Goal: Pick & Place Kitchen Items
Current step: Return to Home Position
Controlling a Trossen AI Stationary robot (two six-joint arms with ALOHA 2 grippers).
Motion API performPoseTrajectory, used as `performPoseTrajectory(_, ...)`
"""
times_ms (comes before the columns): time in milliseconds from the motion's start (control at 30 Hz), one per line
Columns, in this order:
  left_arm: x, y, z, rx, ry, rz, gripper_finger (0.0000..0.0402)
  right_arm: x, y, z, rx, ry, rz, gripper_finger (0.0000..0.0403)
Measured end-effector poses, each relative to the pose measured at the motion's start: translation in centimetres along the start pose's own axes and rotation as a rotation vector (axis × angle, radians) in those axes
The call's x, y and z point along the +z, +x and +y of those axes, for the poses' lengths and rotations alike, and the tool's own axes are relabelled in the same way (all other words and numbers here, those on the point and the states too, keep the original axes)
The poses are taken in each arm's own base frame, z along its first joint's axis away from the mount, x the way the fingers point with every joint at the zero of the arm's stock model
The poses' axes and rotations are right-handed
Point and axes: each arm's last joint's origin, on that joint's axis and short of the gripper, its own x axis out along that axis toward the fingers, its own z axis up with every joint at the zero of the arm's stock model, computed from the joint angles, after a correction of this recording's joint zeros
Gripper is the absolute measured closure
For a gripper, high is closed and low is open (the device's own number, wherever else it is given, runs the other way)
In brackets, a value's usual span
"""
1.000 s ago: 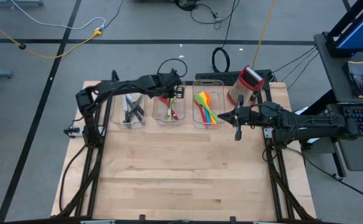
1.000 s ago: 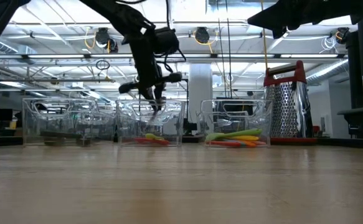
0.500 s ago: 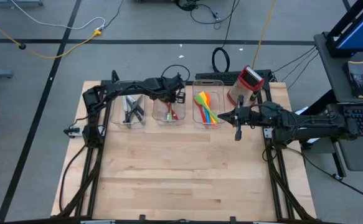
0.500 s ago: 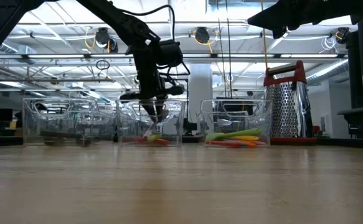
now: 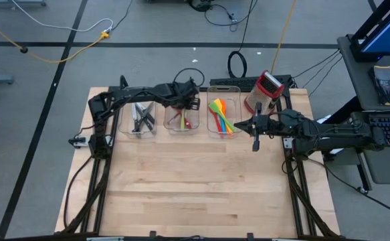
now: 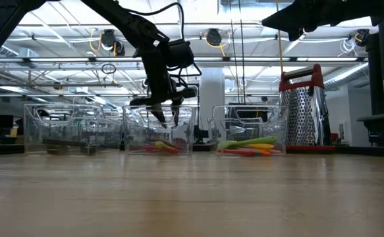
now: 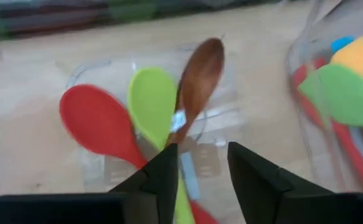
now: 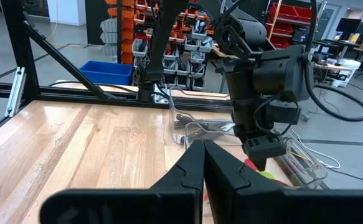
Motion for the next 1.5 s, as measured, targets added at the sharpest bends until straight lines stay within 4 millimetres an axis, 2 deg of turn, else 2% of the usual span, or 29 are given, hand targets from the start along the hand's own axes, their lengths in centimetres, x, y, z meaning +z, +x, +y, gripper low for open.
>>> performPoseTrajectory(167,0.5,-0.6,-0.2,-0.036,0.015,-0.033,0.0242,0.0,0.0,0.0,0.000,0.000,0.000,0.0403)
performPoseTrajectory(300,1.0,-2.1,-0.3,-0.077,0.020,-0.073,0.0241,0.0,0.0,0.0,0.000,0.000,0.002,0.0403)
performPoseTrajectory(500,2.1,-6.3,0.0,-0.160,-0.004,-0.158,0.0240,-0.2,0.0,0.0,0.006,0.000,0.021,0.0403)
performPoseTrajectory(700,2.2,-11.7,0.2,-0.255,0.030,-0.255,0.0240,-0.3,0.0,0.0,0.008,0.000,0.032,0.0403)
performPoseTrajectory(967,0.2,-18.3,0.2,-0.347,0.126,-0.384,0.0240,-0.5,0.0,0.1,0.011,0.000,0.056,0.0403)
performPoseTrajectory(1100,-1.4,-20.5,-0.3,-0.410,0.224,-0.403,0.0240,-0.6,0.0,0.1,0.011,0.000,0.059,0.0403)
performPoseTrajectory(1300,-4.4,-22.0,-1.8,-0.487,0.347,-0.376,0.0240,-0.6,0.0,0.1,0.011,0.000,0.059,0.0403)
performPoseTrajectory(1500,-6.4,-22.9,-2.6,-0.557,0.254,-0.314,0.0240,-0.6,0.0,0.1,0.012,0.000,0.058,0.0403)
